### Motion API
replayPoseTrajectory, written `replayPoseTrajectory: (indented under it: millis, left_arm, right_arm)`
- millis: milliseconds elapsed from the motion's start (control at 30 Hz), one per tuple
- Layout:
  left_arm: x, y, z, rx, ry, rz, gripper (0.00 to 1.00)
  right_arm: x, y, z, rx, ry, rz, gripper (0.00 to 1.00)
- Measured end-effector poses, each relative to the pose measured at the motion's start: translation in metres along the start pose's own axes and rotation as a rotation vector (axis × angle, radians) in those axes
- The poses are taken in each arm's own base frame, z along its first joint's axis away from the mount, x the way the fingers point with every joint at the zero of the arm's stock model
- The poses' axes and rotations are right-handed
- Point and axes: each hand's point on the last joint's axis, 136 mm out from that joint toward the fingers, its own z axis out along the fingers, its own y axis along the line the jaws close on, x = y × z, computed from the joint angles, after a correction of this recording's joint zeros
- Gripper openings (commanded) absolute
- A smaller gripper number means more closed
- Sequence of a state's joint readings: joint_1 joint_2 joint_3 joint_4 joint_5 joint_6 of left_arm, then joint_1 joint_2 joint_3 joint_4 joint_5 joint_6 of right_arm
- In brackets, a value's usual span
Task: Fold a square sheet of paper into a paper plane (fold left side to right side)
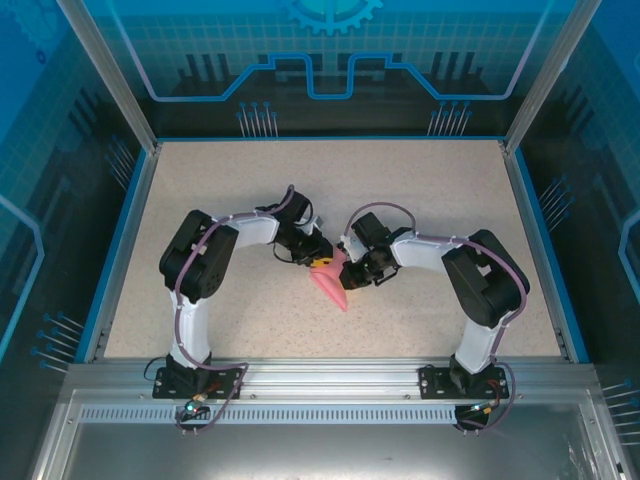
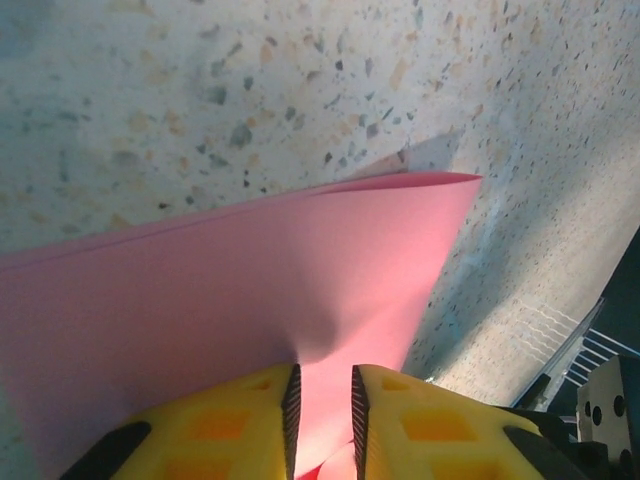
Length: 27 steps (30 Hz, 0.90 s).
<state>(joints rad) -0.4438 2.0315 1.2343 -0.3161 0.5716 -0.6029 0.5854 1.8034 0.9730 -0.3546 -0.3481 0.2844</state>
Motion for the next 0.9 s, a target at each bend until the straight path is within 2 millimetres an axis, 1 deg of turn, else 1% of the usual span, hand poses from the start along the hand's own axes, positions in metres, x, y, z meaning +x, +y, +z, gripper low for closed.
replayPoseTrajectory:
  millis: [100, 200, 333, 367, 433, 500, 633, 700, 767, 900]
  left_arm:
    - [0.0, -0.003, -0.011, -0.033, -0.013, 0.014, 0.4]
    - [-0.005, -0.013, -0.031, -0.047, -0.058, 0.046, 0.41]
    - [-0.008, -0.029, -0.062, -0.037, -0.133, 0.1, 0.26]
    - [-0.005, -0.031, -0.068, -0.03, -0.147, 0.109, 0.24]
    - [0.005, -0.032, -0.074, -0.019, -0.15, 0.115, 0.2]
    - [0.019, -0.03, -0.071, -0.007, -0.127, 0.114, 0.18]
    - [0.05, -0.022, -0.049, 0.011, -0.041, 0.094, 0.15]
    - [0.061, -0.02, -0.042, 0.016, -0.01, 0.087, 0.15]
    - [0.067, -0.024, -0.036, 0.028, 0.01, 0.088, 0.15]
    - [0.07, -0.029, -0.028, 0.044, 0.022, 0.098, 0.14]
  right_arm:
    - [0.0, 0.001, 0.0, 0.002, 0.002, -0.006, 0.0]
    - [0.0, 0.001, 0.0, 0.004, 0.007, -0.011, 0.0]
    - [0.0, 0.001, 0.001, 0.005, 0.013, -0.015, 0.0]
    - [-0.001, 0.001, 0.0, 0.005, 0.013, -0.015, 0.0]
    - [-0.001, 0.001, 0.001, 0.006, 0.017, -0.017, 0.0]
    - [-0.001, 0.001, 0.001, 0.007, 0.021, -0.018, 0.0]
    - [-0.001, 0.001, 0.001, 0.008, 0.025, -0.017, 0.0]
    - [-0.001, 0.001, 0.001, 0.008, 0.025, -0.017, 0.0]
    - [-0.001, 0.001, 0.001, 0.008, 0.026, -0.017, 0.0]
    - [0.0, 0.002, 0.001, 0.011, 0.028, -0.022, 0.0]
